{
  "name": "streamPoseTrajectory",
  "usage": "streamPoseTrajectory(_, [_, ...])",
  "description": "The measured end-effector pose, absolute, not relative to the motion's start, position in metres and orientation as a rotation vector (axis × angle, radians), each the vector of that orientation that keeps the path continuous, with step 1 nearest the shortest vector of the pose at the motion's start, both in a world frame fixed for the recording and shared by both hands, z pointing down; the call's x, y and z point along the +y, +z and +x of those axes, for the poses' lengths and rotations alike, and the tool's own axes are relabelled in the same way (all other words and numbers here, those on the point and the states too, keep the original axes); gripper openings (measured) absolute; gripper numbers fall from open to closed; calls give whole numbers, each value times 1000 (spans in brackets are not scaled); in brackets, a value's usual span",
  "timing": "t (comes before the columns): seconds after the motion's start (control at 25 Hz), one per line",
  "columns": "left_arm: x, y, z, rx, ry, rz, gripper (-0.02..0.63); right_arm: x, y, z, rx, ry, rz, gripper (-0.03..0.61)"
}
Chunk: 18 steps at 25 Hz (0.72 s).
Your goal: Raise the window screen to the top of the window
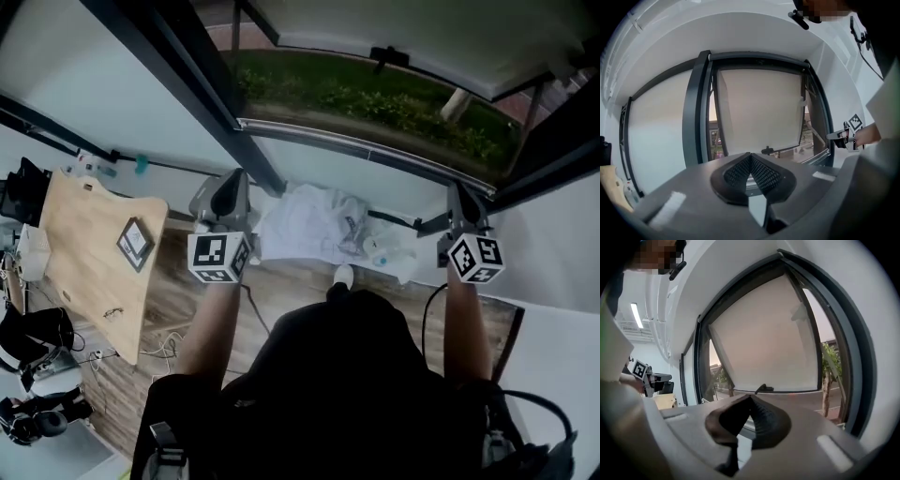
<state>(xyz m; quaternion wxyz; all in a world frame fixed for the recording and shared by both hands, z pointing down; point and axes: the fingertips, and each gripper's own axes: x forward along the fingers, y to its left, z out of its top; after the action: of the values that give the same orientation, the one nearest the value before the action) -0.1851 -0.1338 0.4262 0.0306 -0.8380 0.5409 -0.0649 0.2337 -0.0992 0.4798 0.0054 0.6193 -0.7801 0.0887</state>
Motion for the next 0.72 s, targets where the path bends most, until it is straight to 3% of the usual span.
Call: streamPoseTrajectory(0.72, [-253, 474, -94, 1455, -293, -2724, 6, -174, 507, 252, -2408, 284, 1960, -2])
